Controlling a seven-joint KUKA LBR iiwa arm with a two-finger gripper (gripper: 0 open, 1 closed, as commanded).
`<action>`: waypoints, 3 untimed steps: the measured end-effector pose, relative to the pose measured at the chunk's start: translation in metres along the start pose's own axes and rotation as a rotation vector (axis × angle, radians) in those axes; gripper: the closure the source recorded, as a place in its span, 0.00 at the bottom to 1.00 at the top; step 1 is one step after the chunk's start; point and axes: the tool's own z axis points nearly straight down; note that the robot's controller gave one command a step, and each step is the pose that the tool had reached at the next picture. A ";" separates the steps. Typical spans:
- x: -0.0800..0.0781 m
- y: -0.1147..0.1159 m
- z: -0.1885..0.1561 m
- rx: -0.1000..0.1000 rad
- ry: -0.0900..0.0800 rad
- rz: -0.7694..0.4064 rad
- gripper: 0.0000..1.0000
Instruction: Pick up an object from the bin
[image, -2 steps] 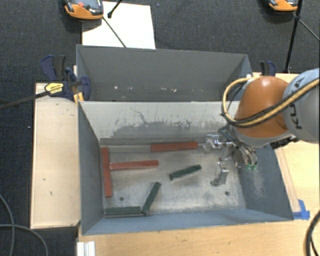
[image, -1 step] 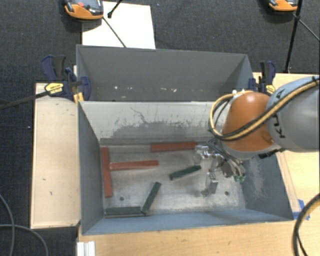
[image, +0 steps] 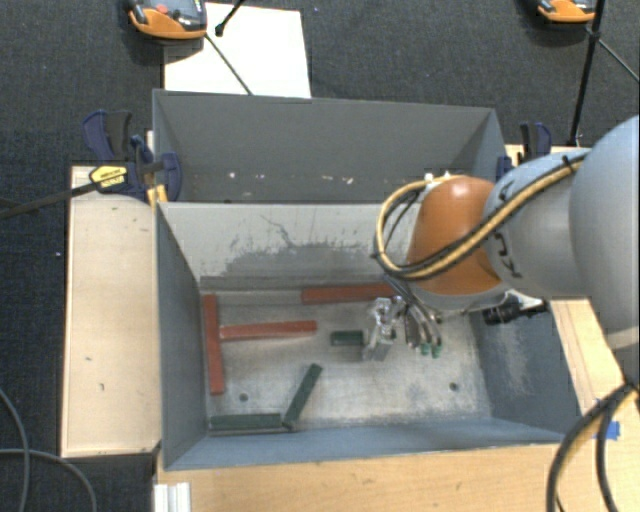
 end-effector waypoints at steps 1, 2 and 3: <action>0.000 0.000 0.000 0.001 0.001 -0.002 0.00; 0.000 0.000 0.000 0.001 0.001 -0.005 1.00; 0.000 0.000 0.000 0.001 0.001 -0.007 1.00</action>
Offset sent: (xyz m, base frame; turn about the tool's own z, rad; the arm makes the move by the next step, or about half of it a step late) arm 0.0000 0.0000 0.0000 0.0000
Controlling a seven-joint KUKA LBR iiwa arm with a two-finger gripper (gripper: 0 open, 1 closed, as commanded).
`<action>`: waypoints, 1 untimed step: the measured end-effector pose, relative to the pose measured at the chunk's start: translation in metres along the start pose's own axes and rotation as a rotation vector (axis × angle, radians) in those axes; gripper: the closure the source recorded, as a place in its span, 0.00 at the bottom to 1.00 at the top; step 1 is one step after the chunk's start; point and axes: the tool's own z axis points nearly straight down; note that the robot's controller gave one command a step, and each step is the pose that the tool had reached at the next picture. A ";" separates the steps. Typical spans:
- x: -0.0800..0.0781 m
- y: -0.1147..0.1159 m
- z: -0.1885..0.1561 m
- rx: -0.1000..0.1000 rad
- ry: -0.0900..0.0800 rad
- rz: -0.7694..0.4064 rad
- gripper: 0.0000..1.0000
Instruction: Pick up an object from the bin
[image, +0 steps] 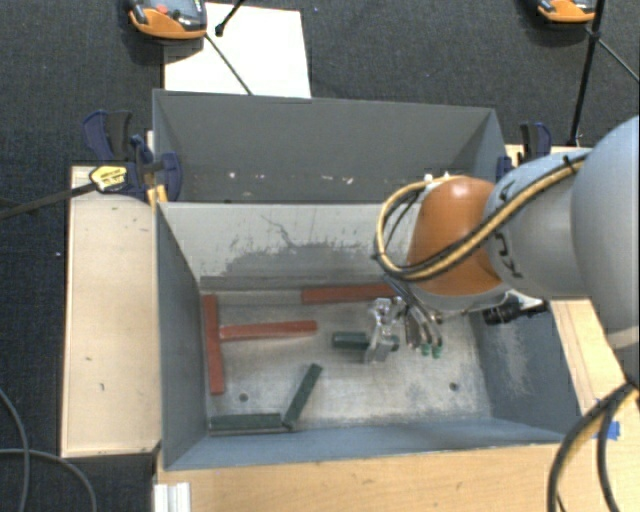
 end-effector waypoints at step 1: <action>0.001 0.004 -0.051 0.000 0.007 0.013 1.00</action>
Offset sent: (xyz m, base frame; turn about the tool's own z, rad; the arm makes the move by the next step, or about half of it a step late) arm -0.0140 0.0122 0.1413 0.0132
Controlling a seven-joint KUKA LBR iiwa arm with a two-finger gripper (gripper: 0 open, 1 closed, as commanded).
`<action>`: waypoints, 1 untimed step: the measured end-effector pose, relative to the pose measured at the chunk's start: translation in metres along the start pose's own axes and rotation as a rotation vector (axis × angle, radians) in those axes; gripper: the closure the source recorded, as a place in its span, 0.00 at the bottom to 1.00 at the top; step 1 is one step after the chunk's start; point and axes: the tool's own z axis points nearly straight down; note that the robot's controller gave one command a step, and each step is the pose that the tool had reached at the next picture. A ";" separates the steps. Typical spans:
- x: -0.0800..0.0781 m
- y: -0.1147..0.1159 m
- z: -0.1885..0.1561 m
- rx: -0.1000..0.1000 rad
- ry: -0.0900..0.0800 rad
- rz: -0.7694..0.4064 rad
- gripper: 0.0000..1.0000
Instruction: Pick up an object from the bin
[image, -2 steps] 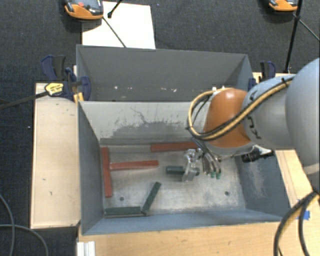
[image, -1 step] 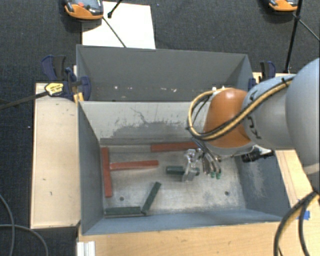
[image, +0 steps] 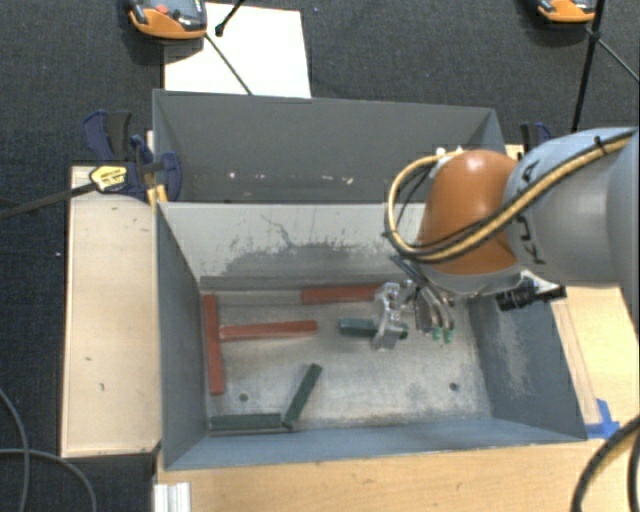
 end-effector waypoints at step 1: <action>0.014 0.006 -0.090 -0.001 -0.007 -0.007 1.00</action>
Offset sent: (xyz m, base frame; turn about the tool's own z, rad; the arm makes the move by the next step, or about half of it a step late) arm 0.0000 0.0000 0.0000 0.0000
